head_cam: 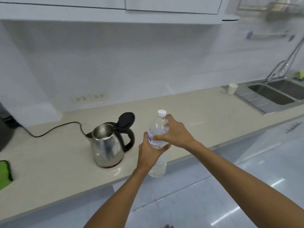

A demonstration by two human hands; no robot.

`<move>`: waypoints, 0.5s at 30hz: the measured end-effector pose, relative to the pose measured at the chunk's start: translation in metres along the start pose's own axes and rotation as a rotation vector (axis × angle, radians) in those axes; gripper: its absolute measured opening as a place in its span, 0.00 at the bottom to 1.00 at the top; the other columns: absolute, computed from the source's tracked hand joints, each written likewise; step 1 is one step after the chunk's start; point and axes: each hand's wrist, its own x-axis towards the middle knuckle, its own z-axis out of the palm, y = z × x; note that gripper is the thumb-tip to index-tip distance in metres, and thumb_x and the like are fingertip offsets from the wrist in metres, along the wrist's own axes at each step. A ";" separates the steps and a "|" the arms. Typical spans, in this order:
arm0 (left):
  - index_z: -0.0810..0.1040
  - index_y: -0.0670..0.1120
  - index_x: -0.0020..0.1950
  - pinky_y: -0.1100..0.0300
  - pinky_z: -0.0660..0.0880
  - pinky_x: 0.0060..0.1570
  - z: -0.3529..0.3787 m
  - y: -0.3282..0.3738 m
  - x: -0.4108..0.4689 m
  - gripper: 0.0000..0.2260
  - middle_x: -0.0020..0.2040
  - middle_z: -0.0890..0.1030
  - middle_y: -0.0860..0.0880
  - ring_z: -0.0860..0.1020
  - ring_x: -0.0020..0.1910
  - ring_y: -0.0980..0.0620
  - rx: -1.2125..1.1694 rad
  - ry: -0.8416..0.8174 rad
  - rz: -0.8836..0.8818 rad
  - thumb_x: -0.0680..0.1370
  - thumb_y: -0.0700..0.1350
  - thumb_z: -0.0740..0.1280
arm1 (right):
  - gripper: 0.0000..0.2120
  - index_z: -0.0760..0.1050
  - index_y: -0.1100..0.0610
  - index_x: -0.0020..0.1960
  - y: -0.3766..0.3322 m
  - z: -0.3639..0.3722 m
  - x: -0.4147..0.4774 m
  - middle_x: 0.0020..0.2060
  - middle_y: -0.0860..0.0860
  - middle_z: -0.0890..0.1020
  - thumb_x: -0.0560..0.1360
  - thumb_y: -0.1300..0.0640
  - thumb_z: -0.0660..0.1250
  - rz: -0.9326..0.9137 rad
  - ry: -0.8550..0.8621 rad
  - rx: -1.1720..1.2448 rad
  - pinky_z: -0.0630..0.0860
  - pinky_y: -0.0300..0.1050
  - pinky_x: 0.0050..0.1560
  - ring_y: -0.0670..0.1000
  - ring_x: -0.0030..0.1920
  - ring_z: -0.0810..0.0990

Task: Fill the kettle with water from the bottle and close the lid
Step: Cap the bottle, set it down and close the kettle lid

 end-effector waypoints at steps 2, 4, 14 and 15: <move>0.73 0.56 0.61 0.74 0.76 0.39 0.025 0.006 0.025 0.30 0.48 0.85 0.61 0.82 0.43 0.74 -0.012 -0.003 -0.004 0.68 0.51 0.87 | 0.40 0.67 0.53 0.71 0.017 -0.016 0.021 0.50 0.46 0.80 0.66 0.47 0.83 -0.013 0.036 0.012 0.80 0.45 0.52 0.51 0.54 0.82; 0.73 0.55 0.61 0.72 0.76 0.40 0.048 0.011 0.053 0.30 0.49 0.86 0.61 0.83 0.44 0.72 -0.017 0.012 0.004 0.68 0.50 0.87 | 0.39 0.68 0.53 0.70 0.033 -0.030 0.048 0.51 0.46 0.81 0.66 0.47 0.83 -0.024 0.061 0.023 0.82 0.47 0.52 0.51 0.54 0.82; 0.73 0.54 0.66 0.76 0.76 0.41 0.116 0.010 0.183 0.32 0.49 0.83 0.65 0.81 0.44 0.73 0.007 0.087 0.005 0.69 0.47 0.87 | 0.39 0.69 0.53 0.70 0.098 -0.064 0.180 0.55 0.49 0.81 0.65 0.47 0.83 -0.113 0.076 -0.002 0.81 0.49 0.53 0.53 0.56 0.81; 0.73 0.53 0.67 0.77 0.75 0.41 0.119 0.009 0.192 0.33 0.50 0.83 0.65 0.81 0.44 0.75 0.009 0.087 0.001 0.69 0.47 0.87 | 0.39 0.69 0.53 0.69 0.102 -0.065 0.190 0.55 0.49 0.81 0.64 0.46 0.83 -0.119 0.078 -0.002 0.81 0.49 0.54 0.53 0.56 0.81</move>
